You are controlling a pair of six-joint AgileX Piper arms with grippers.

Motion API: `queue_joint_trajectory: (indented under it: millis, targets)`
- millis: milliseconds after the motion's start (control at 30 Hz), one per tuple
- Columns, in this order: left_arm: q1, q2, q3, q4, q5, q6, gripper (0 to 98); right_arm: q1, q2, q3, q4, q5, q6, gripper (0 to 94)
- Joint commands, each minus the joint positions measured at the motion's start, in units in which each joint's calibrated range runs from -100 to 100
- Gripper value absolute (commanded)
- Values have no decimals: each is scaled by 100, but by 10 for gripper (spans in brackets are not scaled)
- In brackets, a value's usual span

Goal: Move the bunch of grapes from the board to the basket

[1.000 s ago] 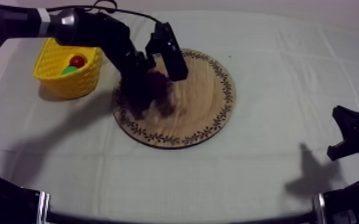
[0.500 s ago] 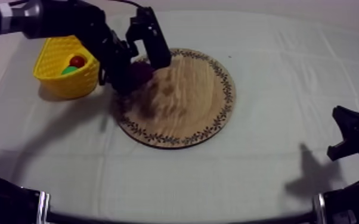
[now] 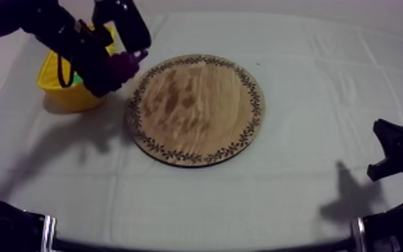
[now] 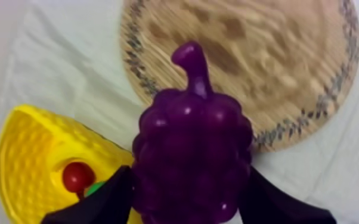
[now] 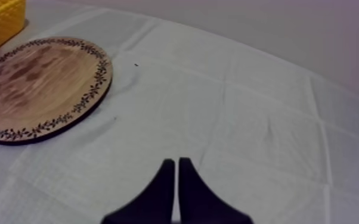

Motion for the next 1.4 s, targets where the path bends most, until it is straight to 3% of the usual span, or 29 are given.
queue_joint_trajectory:
  millis: [0, 233, 467, 900, 1367]
  targets:
    - [-23, -78, -259, -10, 23, 213, 475, 2, -1, -3, 1, 0, -20, 4]
    - [-310, 111, -1294, 6, 24, 708, 473, 2, -1, -3, 1, 0, -19, 4]
    - [-807, 560, -2045, -13, -466, 1014, 450, 2, -1, -3, 1, 0, -20, 4]
    - [-1432, 1327, -2294, -191, -862, 1174, 414, 2, -1, -3, 1, 0, -21, 4]
    - [-1562, 1730, -1730, -334, -690, 1403, 399, 2, -1, -3, 1, 0, -21, 4]
